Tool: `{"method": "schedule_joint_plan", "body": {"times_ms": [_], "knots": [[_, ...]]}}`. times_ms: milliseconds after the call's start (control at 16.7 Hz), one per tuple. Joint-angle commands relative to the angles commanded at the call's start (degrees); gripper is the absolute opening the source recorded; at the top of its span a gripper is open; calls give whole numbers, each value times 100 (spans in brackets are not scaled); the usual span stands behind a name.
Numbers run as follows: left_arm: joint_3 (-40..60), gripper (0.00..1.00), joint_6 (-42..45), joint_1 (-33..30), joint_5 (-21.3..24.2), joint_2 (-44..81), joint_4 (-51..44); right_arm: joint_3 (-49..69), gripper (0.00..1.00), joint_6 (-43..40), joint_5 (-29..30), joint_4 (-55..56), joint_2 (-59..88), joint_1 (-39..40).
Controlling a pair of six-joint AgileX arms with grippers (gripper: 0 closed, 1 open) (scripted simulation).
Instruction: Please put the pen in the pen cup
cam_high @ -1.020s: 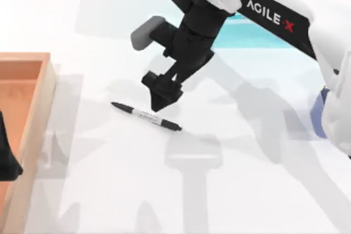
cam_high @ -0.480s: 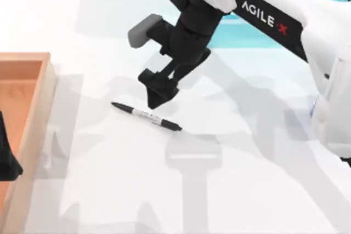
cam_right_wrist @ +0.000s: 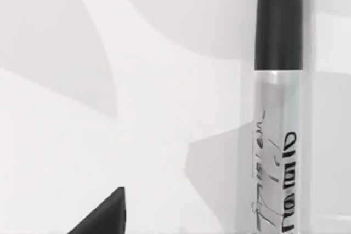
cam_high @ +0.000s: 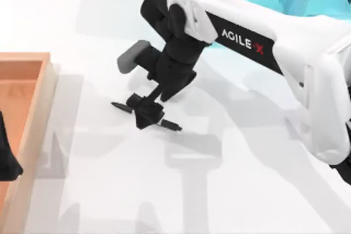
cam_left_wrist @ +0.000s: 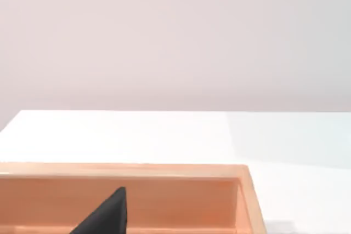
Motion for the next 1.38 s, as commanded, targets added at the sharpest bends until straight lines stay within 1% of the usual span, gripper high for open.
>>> {"method": "schedule_joint_plan", "body": {"times_ms": [240,480,1260,1320,1380], "knots": [[0,100,0,0,0,0,0,-375,100,141,21,593,171,134],[0,100,0,0,0,0,0,-396,100,149,22,625,180,141],[0,100,0,0,0,0,0,-396,2,149,22,625,180,141],[0,100,0,0,0,0,0,-396,0,149,22,625,180,141],[0,100,0,0,0,0,0,-396,0,149,22,625,180,141]]}}
